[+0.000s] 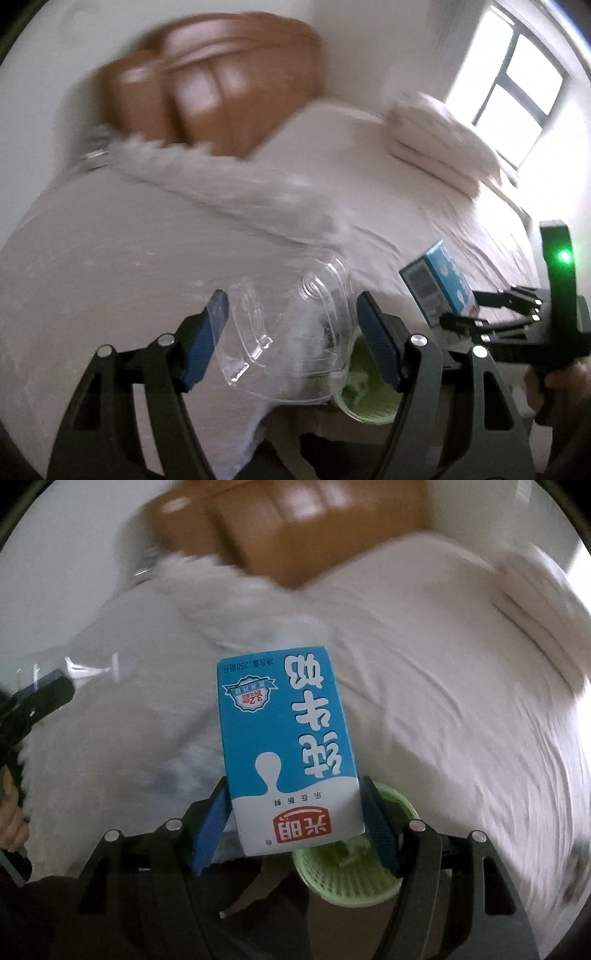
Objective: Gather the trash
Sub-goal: 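Drop the clear bottle into the wastebasket with the left tool while the right tool carries the carton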
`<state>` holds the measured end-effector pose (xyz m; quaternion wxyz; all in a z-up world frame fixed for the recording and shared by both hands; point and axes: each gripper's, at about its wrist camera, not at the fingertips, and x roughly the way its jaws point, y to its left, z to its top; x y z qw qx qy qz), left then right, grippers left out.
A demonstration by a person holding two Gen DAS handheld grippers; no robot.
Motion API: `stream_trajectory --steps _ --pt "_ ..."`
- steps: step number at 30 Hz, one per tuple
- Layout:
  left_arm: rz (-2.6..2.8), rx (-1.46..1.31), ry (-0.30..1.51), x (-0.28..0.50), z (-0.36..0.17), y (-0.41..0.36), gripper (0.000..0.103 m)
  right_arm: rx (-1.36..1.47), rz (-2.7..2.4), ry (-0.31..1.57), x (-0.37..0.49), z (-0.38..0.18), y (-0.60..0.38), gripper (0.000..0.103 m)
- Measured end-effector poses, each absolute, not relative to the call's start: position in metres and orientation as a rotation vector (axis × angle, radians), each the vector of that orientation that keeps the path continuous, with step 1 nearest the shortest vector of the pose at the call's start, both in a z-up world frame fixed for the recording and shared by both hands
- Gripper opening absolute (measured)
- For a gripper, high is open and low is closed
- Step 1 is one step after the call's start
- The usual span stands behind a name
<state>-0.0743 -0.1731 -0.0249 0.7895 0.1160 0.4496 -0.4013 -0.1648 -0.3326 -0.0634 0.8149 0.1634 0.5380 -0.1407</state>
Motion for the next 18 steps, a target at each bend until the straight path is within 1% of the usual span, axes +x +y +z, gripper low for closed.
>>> stream_trajectory --steps 3,9,13,18 --pt "-0.966 0.337 0.985 -0.098 -0.032 -0.216 0.069 0.435 -0.424 1.156 -0.212 -0.077 -0.371 0.069" --pt "-1.088 0.499 1.007 -0.141 -0.052 -0.277 0.069 0.511 -0.521 1.159 -0.257 -0.094 -0.409 0.069" --pt "-1.153 0.577 1.022 -0.163 -0.064 -0.297 0.069 0.546 -0.547 1.152 -0.283 -0.101 -0.427 0.069" --pt "-1.211 0.707 1.042 -0.191 -0.081 -0.321 0.071 0.573 -0.562 1.154 -0.292 -0.107 -0.439 0.069"
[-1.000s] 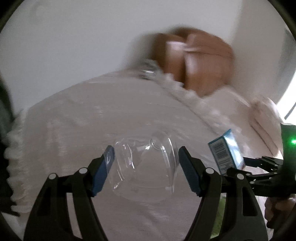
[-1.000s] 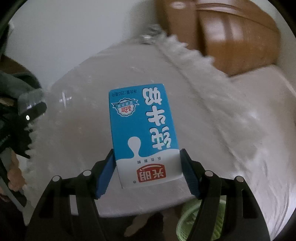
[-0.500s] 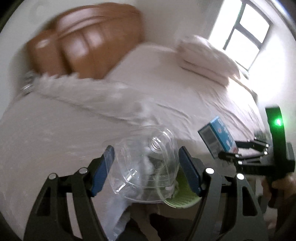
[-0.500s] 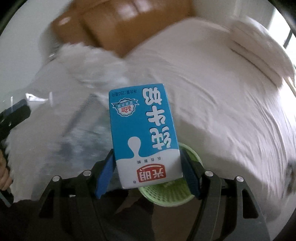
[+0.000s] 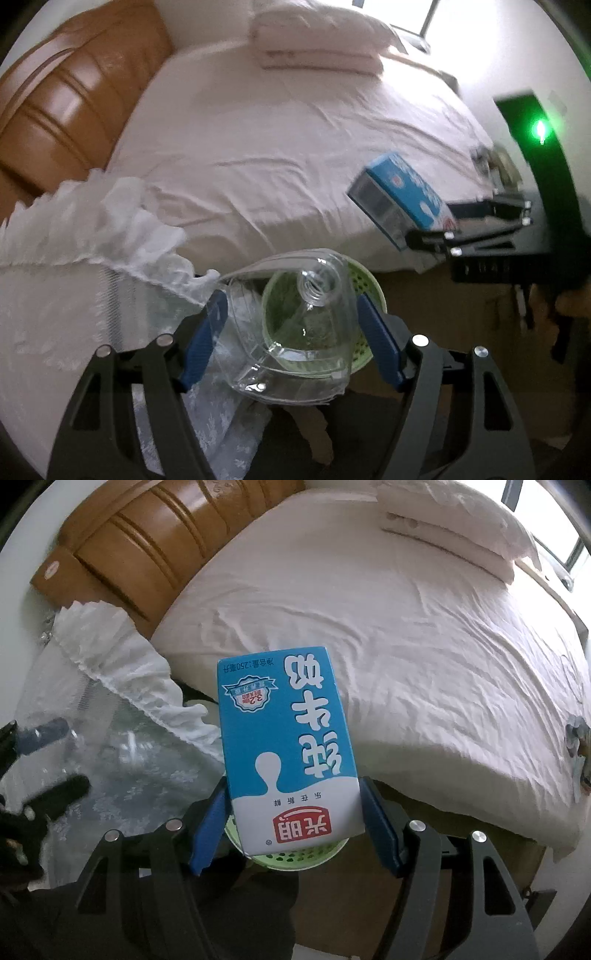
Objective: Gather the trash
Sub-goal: 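Drop the clear bottle into the wastebasket with the left tool while the right tool carries the carton, then open the right tool to drop the blue milk carton into the green wastebasket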
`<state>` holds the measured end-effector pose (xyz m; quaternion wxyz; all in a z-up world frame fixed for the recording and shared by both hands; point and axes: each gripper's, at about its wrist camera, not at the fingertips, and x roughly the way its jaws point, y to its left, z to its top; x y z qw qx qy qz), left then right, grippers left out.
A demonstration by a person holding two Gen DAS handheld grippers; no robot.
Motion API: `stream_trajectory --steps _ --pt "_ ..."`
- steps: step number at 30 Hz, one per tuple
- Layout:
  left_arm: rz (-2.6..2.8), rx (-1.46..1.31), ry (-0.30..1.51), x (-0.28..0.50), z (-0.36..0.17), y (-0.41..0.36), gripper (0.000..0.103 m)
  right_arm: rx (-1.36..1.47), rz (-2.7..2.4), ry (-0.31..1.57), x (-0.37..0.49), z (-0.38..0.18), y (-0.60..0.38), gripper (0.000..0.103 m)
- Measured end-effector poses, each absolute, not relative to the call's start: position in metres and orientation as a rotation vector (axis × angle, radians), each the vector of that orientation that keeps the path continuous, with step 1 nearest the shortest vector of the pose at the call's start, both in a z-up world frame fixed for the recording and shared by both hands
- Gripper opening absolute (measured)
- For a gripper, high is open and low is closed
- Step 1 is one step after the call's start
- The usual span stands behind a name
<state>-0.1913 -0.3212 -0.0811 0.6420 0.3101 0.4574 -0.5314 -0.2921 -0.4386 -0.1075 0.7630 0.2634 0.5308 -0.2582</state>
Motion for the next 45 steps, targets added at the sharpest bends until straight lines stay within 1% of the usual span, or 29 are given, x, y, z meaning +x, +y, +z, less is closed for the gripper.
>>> stream_trajectory --steps 4,7,11,28,33,34,35,36,37,45 --pt "-1.239 0.776 1.041 -0.201 -0.088 -0.328 0.072 0.588 -0.573 1.161 -0.297 -0.112 -0.443 0.069" --pt "-1.244 0.805 1.019 -0.206 -0.088 -0.329 0.084 0.6 -0.582 1.164 -0.298 -0.116 -0.443 0.069" --pt "-1.239 0.807 0.994 -0.208 -0.085 -0.329 0.091 0.61 -0.591 1.169 -0.3 -0.12 -0.442 0.069" --pt "-1.179 0.743 1.032 -0.193 -0.08 -0.311 0.091 0.62 -0.583 1.204 -0.302 -0.131 -0.426 0.069" --pt "-1.148 0.715 1.042 -0.187 -0.08 -0.304 0.091 0.619 -0.563 1.246 -0.297 -0.141 -0.417 0.07" --pt "-1.141 0.709 1.043 -0.185 -0.08 -0.302 0.091 0.62 -0.559 1.255 -0.296 -0.142 -0.416 0.073" --pt "-1.131 0.698 1.044 -0.182 -0.079 -0.299 0.091 0.616 -0.572 1.266 -0.295 -0.145 -0.415 0.086" --pt "-1.121 0.686 1.047 -0.179 -0.078 -0.296 0.091 0.601 -0.603 1.267 -0.294 -0.145 -0.414 0.095" --pt "-1.112 0.676 1.05 -0.176 -0.078 -0.293 0.091 0.595 -0.611 1.267 -0.293 -0.146 -0.414 0.097" --pt "-0.998 0.529 1.066 -0.132 -0.067 -0.255 0.091 0.641 -0.649 1.219 -0.286 -0.133 -0.424 0.098"
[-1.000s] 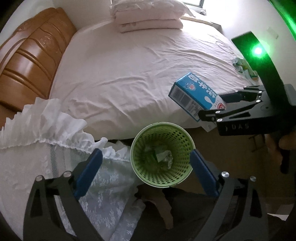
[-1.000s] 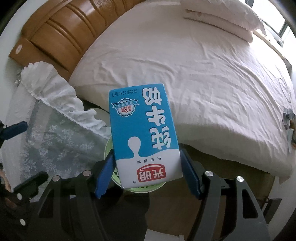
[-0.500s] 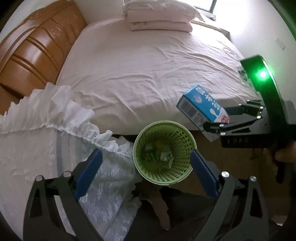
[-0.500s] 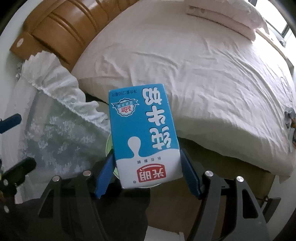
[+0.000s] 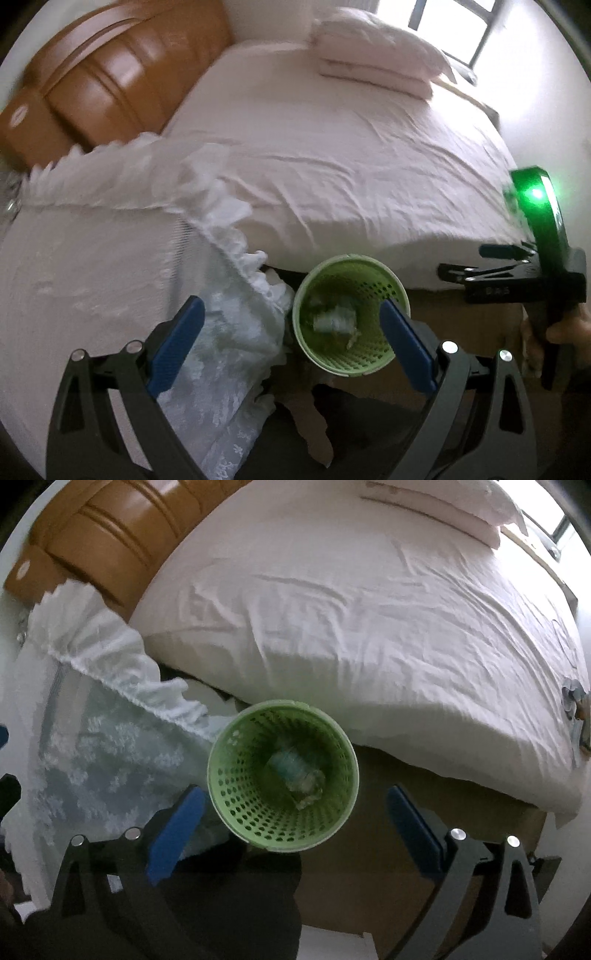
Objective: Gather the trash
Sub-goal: 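Open the right tool to drop the blue milk carton into the green wastebasket, then grasp the silver foil wrapper with the left tool while the right tool grasps the crumpled paper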
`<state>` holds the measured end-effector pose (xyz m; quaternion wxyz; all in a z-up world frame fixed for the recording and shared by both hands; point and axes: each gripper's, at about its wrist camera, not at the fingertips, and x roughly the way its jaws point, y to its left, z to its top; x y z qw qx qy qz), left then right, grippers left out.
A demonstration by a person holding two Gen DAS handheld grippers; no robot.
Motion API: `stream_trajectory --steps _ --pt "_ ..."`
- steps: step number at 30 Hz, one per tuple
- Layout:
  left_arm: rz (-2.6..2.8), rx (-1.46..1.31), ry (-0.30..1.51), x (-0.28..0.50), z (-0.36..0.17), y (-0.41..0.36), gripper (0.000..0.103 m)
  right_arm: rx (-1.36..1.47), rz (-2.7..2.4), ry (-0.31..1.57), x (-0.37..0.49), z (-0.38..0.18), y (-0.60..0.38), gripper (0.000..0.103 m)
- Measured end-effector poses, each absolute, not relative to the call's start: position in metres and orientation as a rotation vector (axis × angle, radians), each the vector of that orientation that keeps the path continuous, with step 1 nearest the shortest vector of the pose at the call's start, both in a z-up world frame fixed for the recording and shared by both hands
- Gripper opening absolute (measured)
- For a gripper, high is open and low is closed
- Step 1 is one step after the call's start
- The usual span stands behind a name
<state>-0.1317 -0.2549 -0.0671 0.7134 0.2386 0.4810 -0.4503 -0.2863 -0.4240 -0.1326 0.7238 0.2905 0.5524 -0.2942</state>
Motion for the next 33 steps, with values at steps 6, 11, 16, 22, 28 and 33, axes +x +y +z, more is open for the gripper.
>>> stream_trajectory --steps 6,11,16,22,28,33 --pt "-0.841 0.405 1.041 -0.087 -0.05 -0.208 0.091 0.619 -0.594 1.134 -0.252 -0.104 -0.418 0.099" --pt "-0.654 0.283 1.001 -0.041 -0.033 -0.145 0.095 0.511 -0.449 1.079 -0.188 -0.07 -0.391 0.1" --pt "-0.496 0.196 0.99 0.0 -0.029 -0.087 0.095 0.416 -0.318 1.079 -0.119 -0.054 -0.36 0.1" --pt "-0.355 0.12 0.991 0.057 -0.034 -0.041 0.095 0.304 -0.172 1.082 -0.028 -0.037 -0.309 0.1" --pt "-0.272 0.058 0.967 0.138 -0.039 -0.026 0.095 0.284 -0.106 1.073 0.051 -0.029 -0.27 0.1" --pt "-0.246 0.027 0.973 0.224 -0.059 -0.04 0.095 0.269 -0.104 1.091 0.097 -0.039 -0.256 0.1"
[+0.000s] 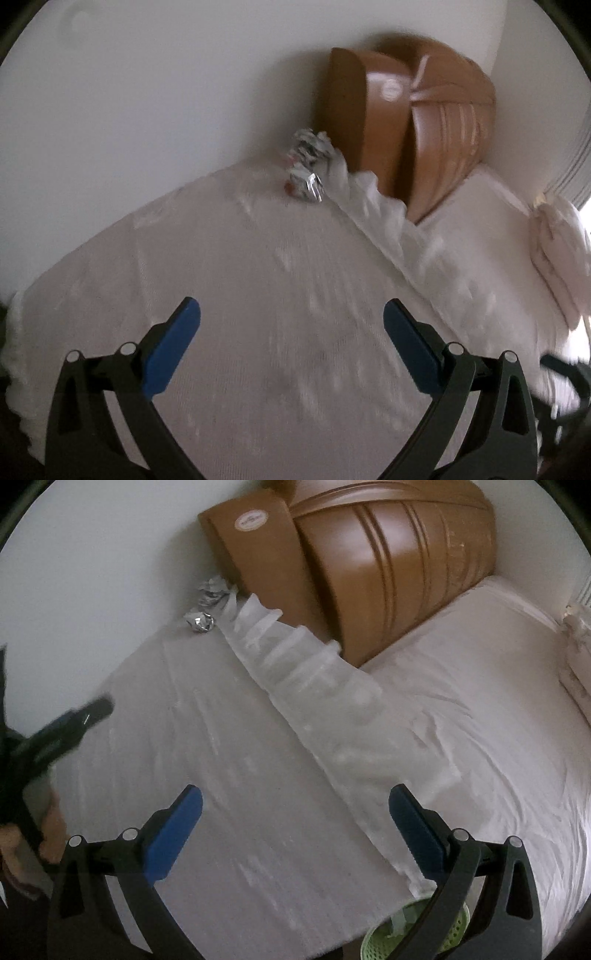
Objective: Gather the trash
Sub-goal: 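Grasp the silver foil wrapper with the left tool while the right tool grasps the crumpled paper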
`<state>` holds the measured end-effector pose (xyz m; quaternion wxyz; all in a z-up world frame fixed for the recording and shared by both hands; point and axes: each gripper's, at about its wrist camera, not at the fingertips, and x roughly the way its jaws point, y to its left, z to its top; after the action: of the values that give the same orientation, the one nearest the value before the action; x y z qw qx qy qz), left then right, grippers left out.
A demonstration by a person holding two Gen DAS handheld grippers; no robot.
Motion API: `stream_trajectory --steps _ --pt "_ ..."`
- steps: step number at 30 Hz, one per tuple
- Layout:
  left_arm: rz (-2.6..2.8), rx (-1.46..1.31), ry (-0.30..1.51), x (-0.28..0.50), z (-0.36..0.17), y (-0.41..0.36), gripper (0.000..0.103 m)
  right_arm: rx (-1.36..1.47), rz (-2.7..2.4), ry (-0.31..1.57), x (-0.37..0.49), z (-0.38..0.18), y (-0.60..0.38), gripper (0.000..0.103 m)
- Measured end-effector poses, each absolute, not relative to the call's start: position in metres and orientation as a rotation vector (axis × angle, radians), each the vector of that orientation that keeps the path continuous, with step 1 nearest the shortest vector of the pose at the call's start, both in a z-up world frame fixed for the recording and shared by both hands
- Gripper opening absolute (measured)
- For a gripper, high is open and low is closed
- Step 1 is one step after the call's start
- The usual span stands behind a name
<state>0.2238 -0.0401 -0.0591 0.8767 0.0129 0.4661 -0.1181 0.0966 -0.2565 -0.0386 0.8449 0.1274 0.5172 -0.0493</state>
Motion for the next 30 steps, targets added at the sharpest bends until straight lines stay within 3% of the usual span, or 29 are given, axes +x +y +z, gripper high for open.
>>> stream_trajectory --steps 15,18,20,25,30 --pt "-0.135 0.084 0.995 0.396 -0.138 -0.106 0.095 0.266 -0.107 1.113 0.187 -0.054 -0.231 0.1" --pt "-0.148 0.062 1.015 0.407 -0.144 -0.11 0.073 0.263 -0.106 1.106 0.197 -0.052 -0.231 0.1" --pt "-0.161 0.059 1.028 0.413 -0.147 -0.113 0.052 0.259 -0.102 1.096 0.204 -0.051 -0.229 0.1" --pt "-0.18 0.071 1.021 0.415 -0.144 -0.111 0.037 0.213 -0.099 1.071 0.224 -0.049 -0.22 0.1" --pt "-0.161 0.058 1.0 0.399 -0.125 -0.077 0.037 0.163 -0.078 1.048 0.26 -0.052 -0.207 0.1"
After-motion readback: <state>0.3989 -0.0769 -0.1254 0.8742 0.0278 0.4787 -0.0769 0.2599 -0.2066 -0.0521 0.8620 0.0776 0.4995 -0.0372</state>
